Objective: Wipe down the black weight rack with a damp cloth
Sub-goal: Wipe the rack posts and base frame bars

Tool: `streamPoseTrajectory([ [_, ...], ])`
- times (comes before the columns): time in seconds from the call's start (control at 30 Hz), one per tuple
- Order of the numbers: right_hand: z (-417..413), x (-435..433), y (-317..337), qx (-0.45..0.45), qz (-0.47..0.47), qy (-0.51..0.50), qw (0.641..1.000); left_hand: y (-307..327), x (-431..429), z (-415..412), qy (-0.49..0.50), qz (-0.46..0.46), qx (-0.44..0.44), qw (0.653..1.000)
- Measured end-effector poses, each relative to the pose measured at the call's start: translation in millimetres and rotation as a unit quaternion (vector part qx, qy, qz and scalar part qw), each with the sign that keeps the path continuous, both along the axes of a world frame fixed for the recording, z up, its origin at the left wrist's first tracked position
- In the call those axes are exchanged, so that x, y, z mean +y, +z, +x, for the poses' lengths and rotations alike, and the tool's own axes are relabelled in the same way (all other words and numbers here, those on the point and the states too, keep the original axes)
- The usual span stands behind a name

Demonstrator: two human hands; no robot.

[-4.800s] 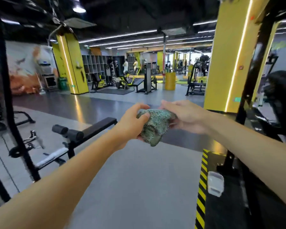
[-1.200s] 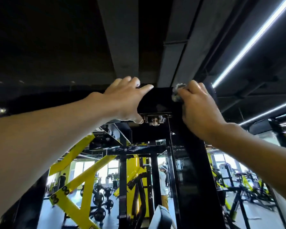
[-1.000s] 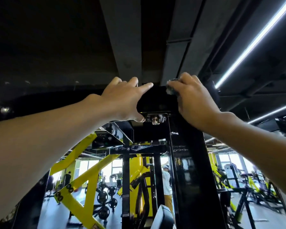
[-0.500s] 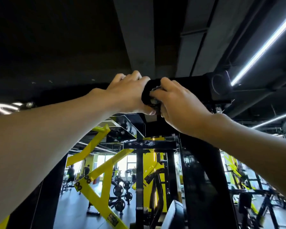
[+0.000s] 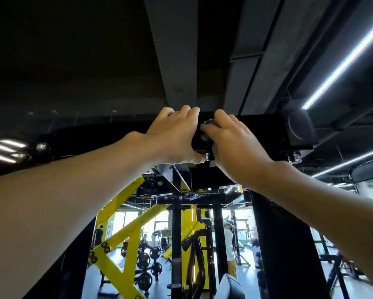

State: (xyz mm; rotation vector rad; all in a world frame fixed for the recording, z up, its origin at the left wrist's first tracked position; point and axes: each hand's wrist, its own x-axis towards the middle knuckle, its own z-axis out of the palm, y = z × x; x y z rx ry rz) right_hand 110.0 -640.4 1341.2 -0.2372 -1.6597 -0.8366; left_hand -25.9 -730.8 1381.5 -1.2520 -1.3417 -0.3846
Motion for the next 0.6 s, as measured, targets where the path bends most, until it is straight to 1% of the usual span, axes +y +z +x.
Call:
streamPoseTrajectory([
  [0.03, 3, 0, 2, -0.014, 0.006, -0.003, 1.000, 0, -1, 0, -0.011, -0.005, -0.004, 1.000],
  [0.07, 6, 0, 8, 0.009, -0.001, -0.001, 1.000, 0, -3, 0, -0.024, -0.012, -0.010, 1.000],
  [0.13, 6, -2, 16, 0.083, -0.027, 0.004, 0.996, 0, -5, 0, -0.045, -0.020, -0.025, 0.998],
  [0.17, 1, -5, 15, 0.087, -0.030, -0.001, 0.996, -1, -5, 0, -0.052, -0.022, -0.030, 0.998],
  [0.27, -10, -8, 2, -0.006, 0.013, -0.035, 0.999, -2, -5, 0, -0.070, -0.028, -0.036, 0.997],
  [0.3, -9, -7, 1, -0.005, 0.014, -0.034, 0.999, -1, -5, -2, -0.076, -0.037, -0.040, 0.996],
  [0.37, -8, -6, 0, 0.060, -0.017, -0.014, 0.998, -3, -10, -3, -0.068, -0.054, -0.034, 0.996],
  [0.4, -10, -7, -3, 0.060, -0.030, -0.008, 0.998, -9, -13, -3, -0.059, -0.050, -0.021, 0.997],
  [0.43, -14, -12, -7, 0.029, -0.037, 0.002, 0.999, -16, -15, -3, -0.057, -0.029, -0.001, 0.998],
  [0.47, -18, -17, -12, -0.007, -0.043, 0.021, 0.999, -27, -17, -2, -0.066, 0.008, 0.021, 0.998],
  [0.5, -20, -21, -15, -0.024, -0.057, 0.062, 0.996, -39, -19, 0, -0.090, 0.047, 0.033, 0.994],
  [0.53, -20, -26, -16, -0.009, -0.093, 0.126, 0.988, -51, -21, 4, -0.122, 0.068, 0.026, 0.990],
  [0.57, -17, -30, -15, 0.029, -0.154, 0.208, 0.966, -60, -23, 8, -0.161, 0.060, -0.007, 0.985],
  [0.6, -14, -32, -14, 0.061, -0.234, 0.303, 0.922, -66, -25, 14, -0.207, 0.033, -0.058, 0.976],
])
